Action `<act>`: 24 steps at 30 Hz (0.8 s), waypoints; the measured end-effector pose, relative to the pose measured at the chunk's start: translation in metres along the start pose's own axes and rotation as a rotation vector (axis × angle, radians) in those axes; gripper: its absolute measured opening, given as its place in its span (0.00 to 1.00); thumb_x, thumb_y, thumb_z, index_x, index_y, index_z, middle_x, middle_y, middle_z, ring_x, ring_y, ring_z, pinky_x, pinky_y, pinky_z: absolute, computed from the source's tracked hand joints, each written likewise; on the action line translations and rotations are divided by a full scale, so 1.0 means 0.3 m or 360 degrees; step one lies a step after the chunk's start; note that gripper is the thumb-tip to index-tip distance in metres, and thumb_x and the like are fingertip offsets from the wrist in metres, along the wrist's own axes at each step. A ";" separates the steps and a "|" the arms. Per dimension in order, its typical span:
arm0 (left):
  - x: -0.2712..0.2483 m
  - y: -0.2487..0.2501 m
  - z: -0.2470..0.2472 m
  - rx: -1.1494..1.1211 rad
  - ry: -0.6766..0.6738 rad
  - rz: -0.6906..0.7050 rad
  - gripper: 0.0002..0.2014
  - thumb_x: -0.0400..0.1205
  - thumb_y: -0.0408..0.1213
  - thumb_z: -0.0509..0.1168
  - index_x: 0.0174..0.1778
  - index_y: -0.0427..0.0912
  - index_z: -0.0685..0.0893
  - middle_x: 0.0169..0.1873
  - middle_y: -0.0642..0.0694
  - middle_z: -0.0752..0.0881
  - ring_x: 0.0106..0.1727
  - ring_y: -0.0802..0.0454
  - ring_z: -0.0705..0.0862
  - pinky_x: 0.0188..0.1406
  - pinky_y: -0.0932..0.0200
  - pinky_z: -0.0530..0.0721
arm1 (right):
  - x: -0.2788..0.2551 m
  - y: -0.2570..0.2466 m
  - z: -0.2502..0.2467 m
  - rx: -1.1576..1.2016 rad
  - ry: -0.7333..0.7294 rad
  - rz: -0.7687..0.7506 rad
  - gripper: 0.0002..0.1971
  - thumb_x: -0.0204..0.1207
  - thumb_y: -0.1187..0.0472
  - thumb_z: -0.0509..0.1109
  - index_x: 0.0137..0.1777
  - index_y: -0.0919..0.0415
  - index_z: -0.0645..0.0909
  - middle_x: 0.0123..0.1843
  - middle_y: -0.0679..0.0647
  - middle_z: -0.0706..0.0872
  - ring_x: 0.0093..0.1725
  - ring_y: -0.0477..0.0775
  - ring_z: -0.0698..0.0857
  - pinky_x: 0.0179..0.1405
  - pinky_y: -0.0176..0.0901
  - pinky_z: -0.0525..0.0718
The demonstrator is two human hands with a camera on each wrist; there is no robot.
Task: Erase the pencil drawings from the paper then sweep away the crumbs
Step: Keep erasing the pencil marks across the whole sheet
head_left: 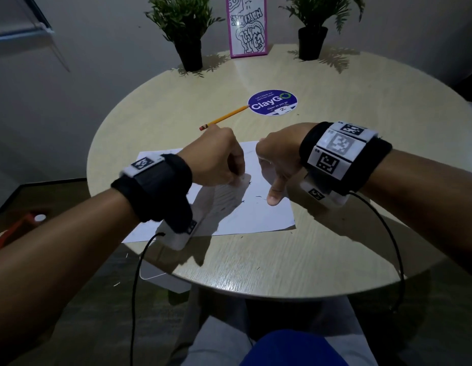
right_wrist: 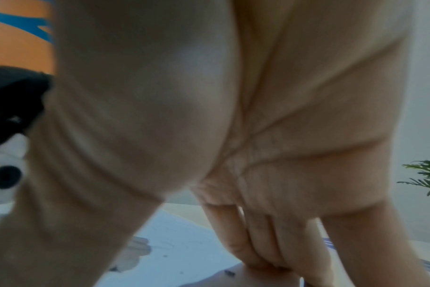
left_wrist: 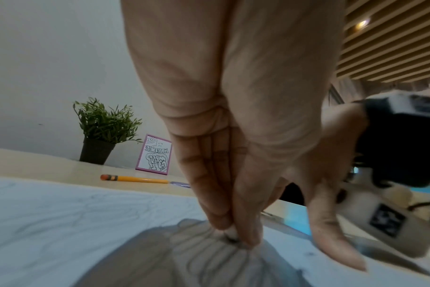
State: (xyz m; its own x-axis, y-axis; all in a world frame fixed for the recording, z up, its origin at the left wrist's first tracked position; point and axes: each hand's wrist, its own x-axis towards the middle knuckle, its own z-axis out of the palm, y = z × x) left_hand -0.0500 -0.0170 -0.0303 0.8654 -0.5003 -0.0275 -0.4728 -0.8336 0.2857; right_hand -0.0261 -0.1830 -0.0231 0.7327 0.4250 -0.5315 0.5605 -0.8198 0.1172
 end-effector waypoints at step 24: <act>-0.023 0.000 0.010 0.0060 0.0020 0.0129 0.07 0.71 0.31 0.80 0.44 0.43 0.94 0.34 0.53 0.90 0.35 0.61 0.85 0.42 0.61 0.87 | 0.028 -0.034 -0.051 0.0041 -0.0040 0.0033 0.45 0.59 0.29 0.80 0.72 0.56 0.79 0.54 0.50 0.88 0.54 0.55 0.85 0.49 0.47 0.79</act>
State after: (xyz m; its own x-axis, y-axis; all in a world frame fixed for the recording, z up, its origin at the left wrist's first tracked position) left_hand -0.0565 -0.0142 -0.0329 0.8258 -0.5640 0.0063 -0.5473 -0.7987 0.2501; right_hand -0.0197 -0.1653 -0.0160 0.7341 0.3982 -0.5500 0.5348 -0.8381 0.1070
